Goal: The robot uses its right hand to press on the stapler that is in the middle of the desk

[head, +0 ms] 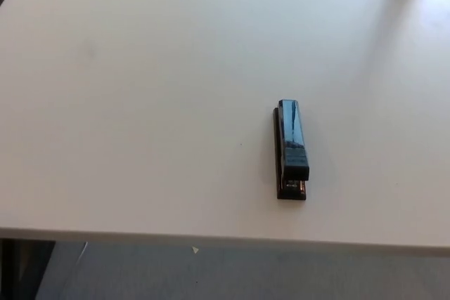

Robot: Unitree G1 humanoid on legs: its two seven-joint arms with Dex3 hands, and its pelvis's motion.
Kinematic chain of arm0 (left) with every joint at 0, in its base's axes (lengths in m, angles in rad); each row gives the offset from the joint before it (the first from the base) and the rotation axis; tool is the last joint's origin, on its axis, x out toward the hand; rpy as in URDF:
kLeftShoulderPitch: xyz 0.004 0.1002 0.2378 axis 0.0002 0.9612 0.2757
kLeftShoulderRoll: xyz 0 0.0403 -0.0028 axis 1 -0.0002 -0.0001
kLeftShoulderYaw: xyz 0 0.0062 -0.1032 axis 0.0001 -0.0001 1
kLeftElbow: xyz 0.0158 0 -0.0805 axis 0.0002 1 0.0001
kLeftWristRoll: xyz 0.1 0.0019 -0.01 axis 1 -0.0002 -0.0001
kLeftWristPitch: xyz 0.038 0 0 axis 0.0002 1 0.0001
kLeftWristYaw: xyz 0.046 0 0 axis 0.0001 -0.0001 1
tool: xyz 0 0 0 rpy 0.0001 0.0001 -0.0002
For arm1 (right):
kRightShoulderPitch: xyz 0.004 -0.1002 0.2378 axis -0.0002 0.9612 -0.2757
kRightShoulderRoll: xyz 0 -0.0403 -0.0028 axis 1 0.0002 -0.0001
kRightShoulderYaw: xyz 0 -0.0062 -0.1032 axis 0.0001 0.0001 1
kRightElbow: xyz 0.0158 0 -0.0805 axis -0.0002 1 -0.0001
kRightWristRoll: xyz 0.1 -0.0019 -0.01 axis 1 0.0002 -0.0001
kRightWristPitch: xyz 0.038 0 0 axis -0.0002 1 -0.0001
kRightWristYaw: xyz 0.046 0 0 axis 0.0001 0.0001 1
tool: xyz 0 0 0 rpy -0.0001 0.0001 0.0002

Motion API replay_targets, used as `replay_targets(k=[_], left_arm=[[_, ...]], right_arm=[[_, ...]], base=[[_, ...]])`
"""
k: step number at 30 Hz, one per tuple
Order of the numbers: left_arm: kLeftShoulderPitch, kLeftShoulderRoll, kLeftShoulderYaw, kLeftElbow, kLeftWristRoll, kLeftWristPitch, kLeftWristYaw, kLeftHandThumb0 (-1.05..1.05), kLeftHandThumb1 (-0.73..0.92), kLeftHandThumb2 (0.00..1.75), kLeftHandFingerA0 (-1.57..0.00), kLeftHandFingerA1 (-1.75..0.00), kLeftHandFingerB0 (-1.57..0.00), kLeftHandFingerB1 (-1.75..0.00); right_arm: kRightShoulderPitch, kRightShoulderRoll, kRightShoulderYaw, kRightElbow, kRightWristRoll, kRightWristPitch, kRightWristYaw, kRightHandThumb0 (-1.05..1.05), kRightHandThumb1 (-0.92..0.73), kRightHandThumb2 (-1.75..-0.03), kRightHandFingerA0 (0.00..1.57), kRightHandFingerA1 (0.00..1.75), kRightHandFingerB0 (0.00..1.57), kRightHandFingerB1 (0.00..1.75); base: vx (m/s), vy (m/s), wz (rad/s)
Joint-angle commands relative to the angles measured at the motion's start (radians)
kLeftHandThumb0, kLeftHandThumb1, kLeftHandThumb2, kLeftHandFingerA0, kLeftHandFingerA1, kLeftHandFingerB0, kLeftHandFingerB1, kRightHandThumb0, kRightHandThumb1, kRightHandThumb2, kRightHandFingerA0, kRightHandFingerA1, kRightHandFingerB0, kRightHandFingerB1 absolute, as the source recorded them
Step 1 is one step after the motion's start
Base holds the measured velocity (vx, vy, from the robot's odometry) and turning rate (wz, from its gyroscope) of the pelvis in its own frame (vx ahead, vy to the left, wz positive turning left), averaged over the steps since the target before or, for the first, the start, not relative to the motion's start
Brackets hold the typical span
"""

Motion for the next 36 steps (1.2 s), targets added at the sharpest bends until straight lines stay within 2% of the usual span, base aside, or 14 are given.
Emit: replay_targets(k=[1, 2, 3, 4, 11, 12, 14, 15, 16, 18, 19, 28, 29, 36], left_arm=[[-0.034, 0.053, 0.082, 0.070, -0.088, -0.162, -0.115, -0.63, 0.80, 1.05, -0.02, -0.33, -0.05, -0.29], [-0.032, 0.051, 0.081, 0.071, -0.084, -0.167, -0.110, -0.60, 0.92, 0.77, -0.07, -0.22, -0.07, -0.19], [-0.033, 0.052, 0.079, 0.069, -0.079, -0.167, -0.105, -0.64, 0.81, 1.05, 0.00, -0.33, -0.08, -0.30], [-0.039, 0.056, 0.072, 0.066, -0.067, -0.162, -0.088, -0.60, 0.81, 1.07, -0.01, -0.35, -0.04, -0.32], [-0.091, 0.059, 0.077, 0.064, -0.059, -0.138, -0.067, -0.67, 0.81, 1.07, 0.00, -0.36, -0.11, -0.29], [-0.100, 0.061, 0.082, 0.064, -0.063, -0.139, -0.072, -0.64, 0.92, 0.80, -0.10, -0.30, -0.07, -0.20], [-0.126, 0.067, 0.081, 0.068, -0.058, -0.146, -0.067, -0.67, 0.82, 1.07, 0.00, -0.36, -0.10, -0.30], [-0.134, 0.069, 0.080, 0.071, -0.055, -0.148, -0.065, -0.66, 0.80, 1.08, 0.00, -0.37, -0.12, -0.31], [-0.146, 0.070, 0.083, 0.077, -0.058, -0.148, -0.068, -0.65, 0.92, 0.76, -0.09, -0.27, -0.09, -0.20], [-0.163, 0.071, 0.085, 0.084, -0.062, -0.151, -0.081, -0.66, 0.92, 0.74, -0.07, -0.25, -0.08, -0.19], [-0.171, 0.070, 0.087, 0.088, -0.063, -0.149, -0.078, -0.72, 0.81, 1.07, -0.03, -0.33, -0.11, -0.29], [-0.187, 0.070, 0.084, 0.111, -0.058, -0.156, -0.062, -0.70, 0.80, 1.07, 0.00, -0.36, -0.12, -0.31], [-0.193, 0.070, 0.083, 0.113, -0.057, -0.155, -0.061, -0.66, 0.92, 0.73, -0.09, -0.26, -0.10, -0.21], [-0.207, 0.079, 0.078, 0.111, -0.052, -0.159, -0.059, -0.72, 0.92, 0.76, -0.10, -0.30, -0.10, -0.21]], right_arm=[[-0.044, 0.010, -0.085, 0.048, 0.021, -0.255, -0.373, -0.13, -0.77, -1.19, 0.75, 0.81, 0.09, 0.50], [-0.052, -0.001, -0.098, 0.051, 0.034, -0.238, -0.369, -0.27, -0.92, -0.74, 0.55, 0.54, 0.19, 0.34], [-0.053, -0.007, -0.100, 0.050, 0.033, -0.238, -0.368, -0.20, -0.92, -0.71, 0.73, 0.67, 0.20, 0.34], [-0.058, -0.019, -0.113, 0.043, 0.046, -0.234, -0.342, -0.01, -0.92, -0.68, 0.82, 0.82, 0.18, 0.32], [-0.105, -0.101, -0.222, 0.067, 0.104, -0.213, -0.369, 0.04, -0.84, -0.65, 0.93, 0.86, 0.65, 0.47], [-0.110, -0.113, -0.239, 0.069, 0.112, -0.212, -0.362, 0.05, -0.81, -0.64, 0.94, 0.83, 0.67, 0.49], [-0.127, -0.130, -0.279, 0.070, 0.134, -0.213, -0.348, 0.06, -0.84, -0.66, 0.94, 0.85, 0.66, 0.50], [-0.132, -0.136, -0.305, 0.070, 0.154, -0.210, -0.338, 0.04, -0.81, -0.65, 0.94, 0.82, 0.68, 0.52], [-0.137, -0.148, -0.328, 0.073, 0.161, -0.207, -0.345, 0.04, -0.81, -0.63, 0.93, 0.73, 0.69, 0.54], [-0.137, -0.170, -0.375, 0.078, 0.182, -0.219, -0.344, 0.06, -0.76, -0.62, 0.88, 0.82, 0.69, 0.60], [-0.134, -0.178, -0.397, 0.079, 0.193, -0.226, -0.339, 0.02, -0.75, -0.61, 0.91, 0.90, 0.66, 0.61], [-0.151, -0.251, -0.562, 0.086, 0.289, -0.214, -0.382, 0.03, -0.76, -0.62, 0.94, 0.71, 0.65, 0.52], [-0.161, -0.261, -0.590, 0.081, 0.314, -0.222, -0.372, 0.04, -0.79, -0.62, 0.93, 0.76, 0.66, 0.57], [-0.183, -0.352, -0.718, 0.032, 0.386, -0.251, -0.442, 0.07, -0.76, -0.62, 0.91, 0.68, 0.70, 0.57]], base=[[0.00, 0.000, 0.00], [0.00, 0.000, 0.00], [0.00, 0.000, 0.00], [0.00, 0.000, 0.00], [0.00, 0.000, 0.00], [0.00, 0.000, 0.00], [0.00, 0.000, 0.00], [0.00, 0.000, 0.00], [0.00, 0.000, 0.00], [0.00, 0.000, 0.00], [0.00, 0.000, 0.00], [0.00, 0.000, 0.00], [0.00, 0.000, 0.00], [0.00, 0.000, 0.00]])
